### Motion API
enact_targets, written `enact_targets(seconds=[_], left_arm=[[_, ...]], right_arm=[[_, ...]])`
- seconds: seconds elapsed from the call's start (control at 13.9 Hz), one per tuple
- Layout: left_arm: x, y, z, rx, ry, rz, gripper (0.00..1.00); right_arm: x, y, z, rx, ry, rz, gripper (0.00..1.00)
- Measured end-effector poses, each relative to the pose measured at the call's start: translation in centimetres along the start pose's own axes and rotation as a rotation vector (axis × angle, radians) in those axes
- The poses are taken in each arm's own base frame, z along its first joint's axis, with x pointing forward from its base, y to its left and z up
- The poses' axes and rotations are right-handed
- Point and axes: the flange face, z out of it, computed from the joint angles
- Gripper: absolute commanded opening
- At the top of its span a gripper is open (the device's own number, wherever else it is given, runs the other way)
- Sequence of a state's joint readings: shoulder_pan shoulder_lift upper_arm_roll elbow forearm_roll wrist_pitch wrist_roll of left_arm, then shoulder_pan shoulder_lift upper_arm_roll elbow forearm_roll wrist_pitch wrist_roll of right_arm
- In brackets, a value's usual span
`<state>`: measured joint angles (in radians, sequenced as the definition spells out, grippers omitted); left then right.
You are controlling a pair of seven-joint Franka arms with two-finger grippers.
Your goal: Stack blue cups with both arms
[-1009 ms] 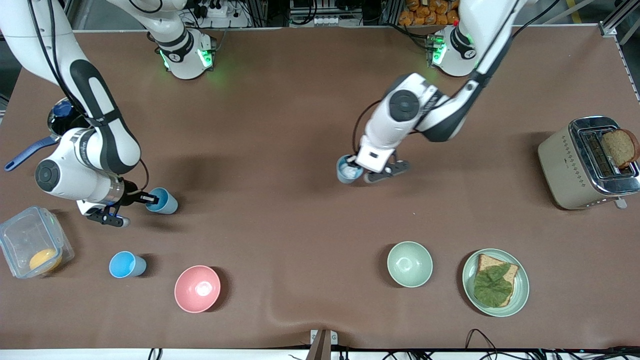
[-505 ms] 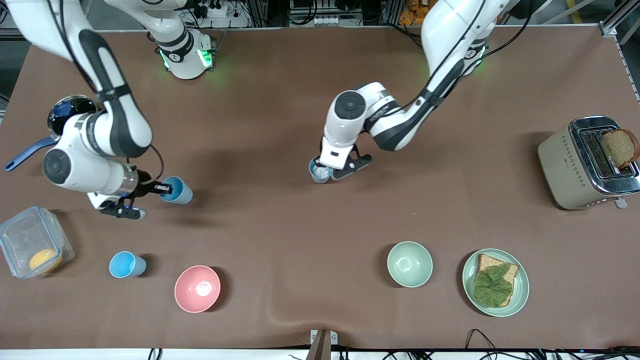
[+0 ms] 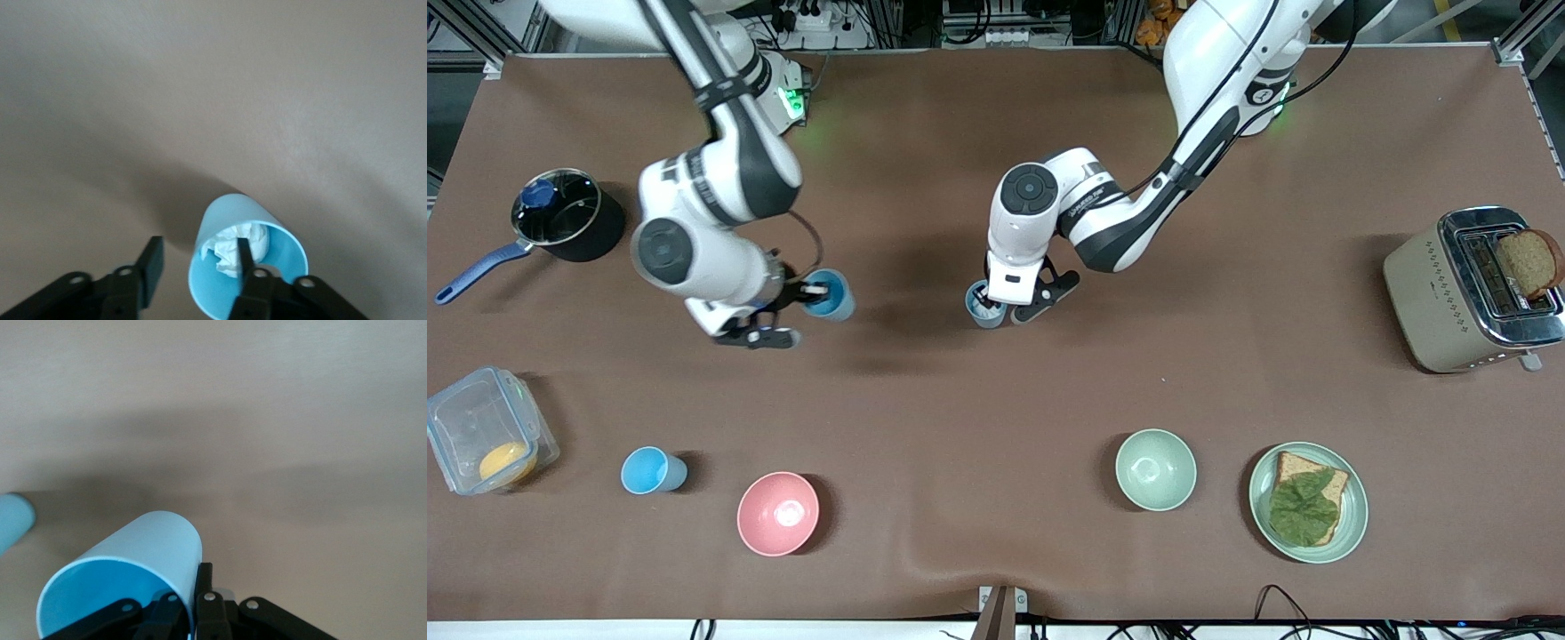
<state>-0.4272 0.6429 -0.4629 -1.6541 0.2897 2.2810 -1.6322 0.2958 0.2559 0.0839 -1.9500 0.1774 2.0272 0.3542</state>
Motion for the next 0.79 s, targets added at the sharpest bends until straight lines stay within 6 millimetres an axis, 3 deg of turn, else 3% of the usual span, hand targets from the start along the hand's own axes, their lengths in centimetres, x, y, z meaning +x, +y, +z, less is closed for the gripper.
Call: enact_targets(seconds=[0.29, 0.5, 0.79], left_arm=[[3.3, -1.3, -11.0, 0.040, 0.110, 0.017, 1.00], [9.3, -5.1, -18.8, 0.104, 0.177, 0.124, 1.00], [17.7, -10.9, -24.1, 0.194, 0.163, 0.259, 1.00]], right_arm=[[-1.9, -5.5, -0.5, 0.026, 0.012, -0.064, 0.00], [-2.6, -9.0, 0.2, 0.037, 0.048, -0.102, 0.00], [-3.4, -14.6, 3.6, 0.042, 0.059, -0.019, 0.00]])
